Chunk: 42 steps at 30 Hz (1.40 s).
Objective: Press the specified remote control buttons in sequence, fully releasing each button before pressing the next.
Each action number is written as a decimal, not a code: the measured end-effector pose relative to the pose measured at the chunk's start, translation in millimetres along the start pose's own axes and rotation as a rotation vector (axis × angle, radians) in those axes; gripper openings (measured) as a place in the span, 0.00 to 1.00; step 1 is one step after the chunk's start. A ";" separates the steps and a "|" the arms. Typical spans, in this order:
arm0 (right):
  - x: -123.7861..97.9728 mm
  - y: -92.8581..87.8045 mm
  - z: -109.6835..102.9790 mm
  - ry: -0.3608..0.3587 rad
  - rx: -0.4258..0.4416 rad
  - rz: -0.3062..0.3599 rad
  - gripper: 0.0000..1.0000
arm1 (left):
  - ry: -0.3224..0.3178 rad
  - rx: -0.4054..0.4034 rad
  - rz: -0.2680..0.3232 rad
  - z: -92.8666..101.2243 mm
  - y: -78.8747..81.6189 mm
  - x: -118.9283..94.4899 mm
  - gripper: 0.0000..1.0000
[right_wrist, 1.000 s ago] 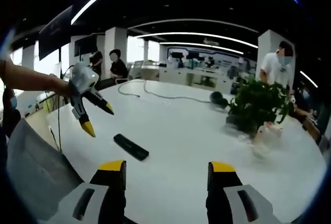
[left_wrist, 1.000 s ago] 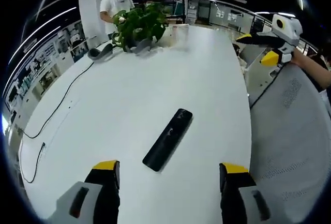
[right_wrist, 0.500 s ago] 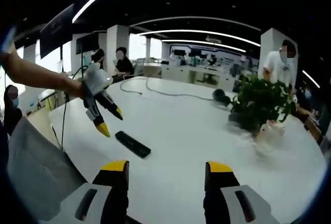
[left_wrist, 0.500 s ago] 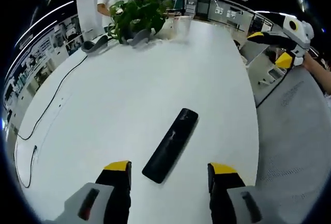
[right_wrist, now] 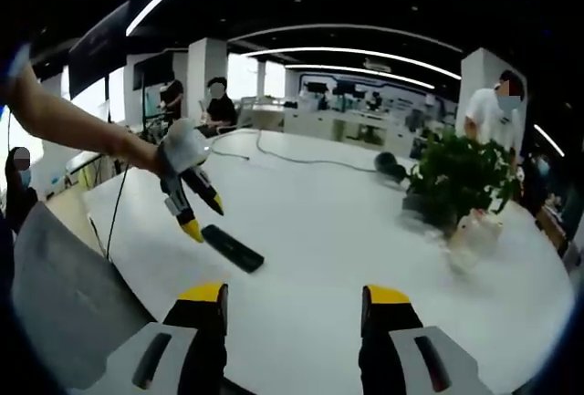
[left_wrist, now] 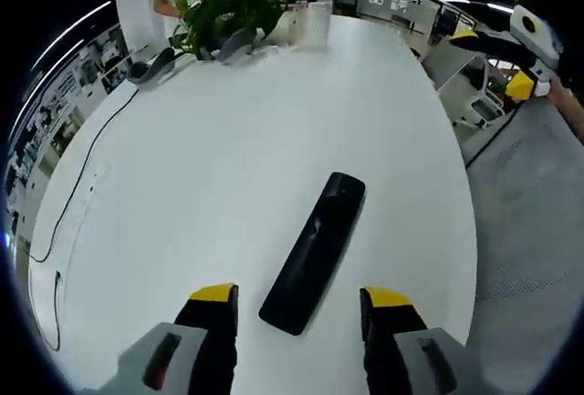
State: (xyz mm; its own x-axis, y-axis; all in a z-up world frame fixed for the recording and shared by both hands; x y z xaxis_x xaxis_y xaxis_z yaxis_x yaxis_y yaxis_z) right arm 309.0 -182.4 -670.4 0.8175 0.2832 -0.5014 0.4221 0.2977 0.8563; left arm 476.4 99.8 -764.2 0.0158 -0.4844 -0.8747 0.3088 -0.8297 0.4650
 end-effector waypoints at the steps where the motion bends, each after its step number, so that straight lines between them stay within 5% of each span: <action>1: 0.2 -0.2 0.2 -0.007 -0.009 -0.003 0.57 | -0.001 0.005 -0.003 -0.8 0.2 1.2 0.55; 23: 0.2 -2.0 1.3 -0.018 -0.020 -0.023 0.56 | -0.032 0.099 -0.065 -6.0 2.0 24.0 0.41; 42: 1.4 -2.1 -0.4 -0.009 -0.029 -0.036 0.54 | -0.043 0.141 -0.053 -1.5 -0.2 21.5 0.27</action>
State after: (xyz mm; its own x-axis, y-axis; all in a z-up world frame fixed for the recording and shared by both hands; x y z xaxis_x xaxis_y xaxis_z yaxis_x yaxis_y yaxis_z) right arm 309.1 -182.3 -673.0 0.8057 0.2639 -0.5303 0.4394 0.3341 0.8338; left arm 478.2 90.1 -783.3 -0.0384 -0.4479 -0.8933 0.1718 -0.8836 0.4356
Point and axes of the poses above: the point that each gripper's makers call its tool centre point, and the gripper's own axes: x roughly forward along the fingers, z roughly to its right, y roughly out of its top, the point moved 9 cm from there along -x, roughly backward along the fingers, and after that the axes turned 7 degrees about -y, right-handed, at the moved point
